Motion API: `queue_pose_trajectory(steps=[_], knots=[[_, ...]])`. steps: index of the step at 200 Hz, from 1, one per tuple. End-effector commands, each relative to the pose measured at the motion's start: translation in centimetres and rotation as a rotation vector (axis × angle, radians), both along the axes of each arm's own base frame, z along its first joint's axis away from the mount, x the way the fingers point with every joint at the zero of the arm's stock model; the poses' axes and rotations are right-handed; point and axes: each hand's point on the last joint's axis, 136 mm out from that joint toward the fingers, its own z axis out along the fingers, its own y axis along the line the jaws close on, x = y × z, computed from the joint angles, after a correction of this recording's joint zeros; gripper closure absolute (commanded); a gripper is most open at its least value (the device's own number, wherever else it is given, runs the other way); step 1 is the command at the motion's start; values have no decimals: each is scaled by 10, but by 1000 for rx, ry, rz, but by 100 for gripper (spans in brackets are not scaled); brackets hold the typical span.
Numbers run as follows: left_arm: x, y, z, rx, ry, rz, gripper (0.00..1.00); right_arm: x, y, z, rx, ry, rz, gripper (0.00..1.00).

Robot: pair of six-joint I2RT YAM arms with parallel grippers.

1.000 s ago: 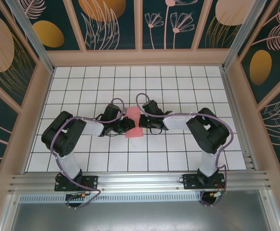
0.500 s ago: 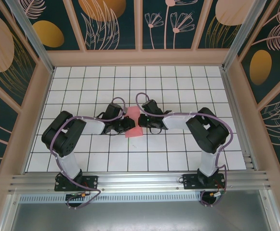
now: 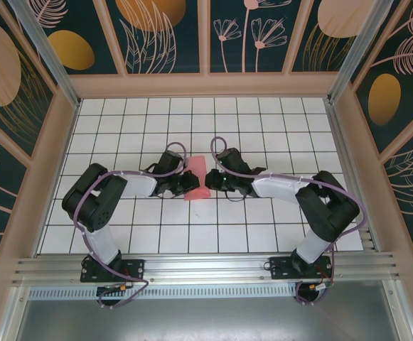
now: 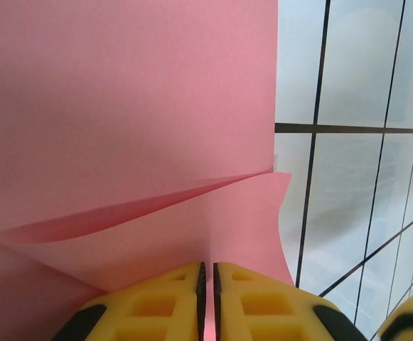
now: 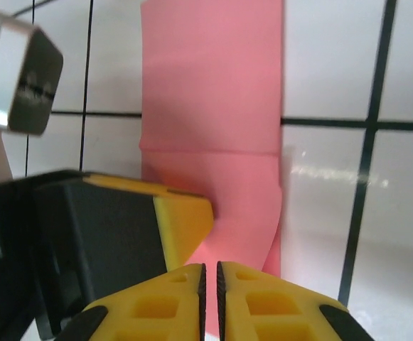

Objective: Fold a paper plane with a square sheet of paper (pick it up from the middle)

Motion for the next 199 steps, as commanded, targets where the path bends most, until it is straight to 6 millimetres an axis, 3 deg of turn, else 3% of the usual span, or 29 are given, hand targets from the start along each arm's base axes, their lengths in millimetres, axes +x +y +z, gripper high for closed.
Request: queue_pose_trajectory(steps=[1,68,150,199], knots=[[-11,37,-44,195,72,53,85,-13,14,-4,42,36,57,86],[-12,37,-45,198,75,54,85,-17,15,-25,-2,82,80,89],[-11,39,-46,208,74,60,85,-18,-2,-44,-125,94,76,89],[-11,39,-45,208,72,59,85,-22,13,-16,-65,29,133,89]])
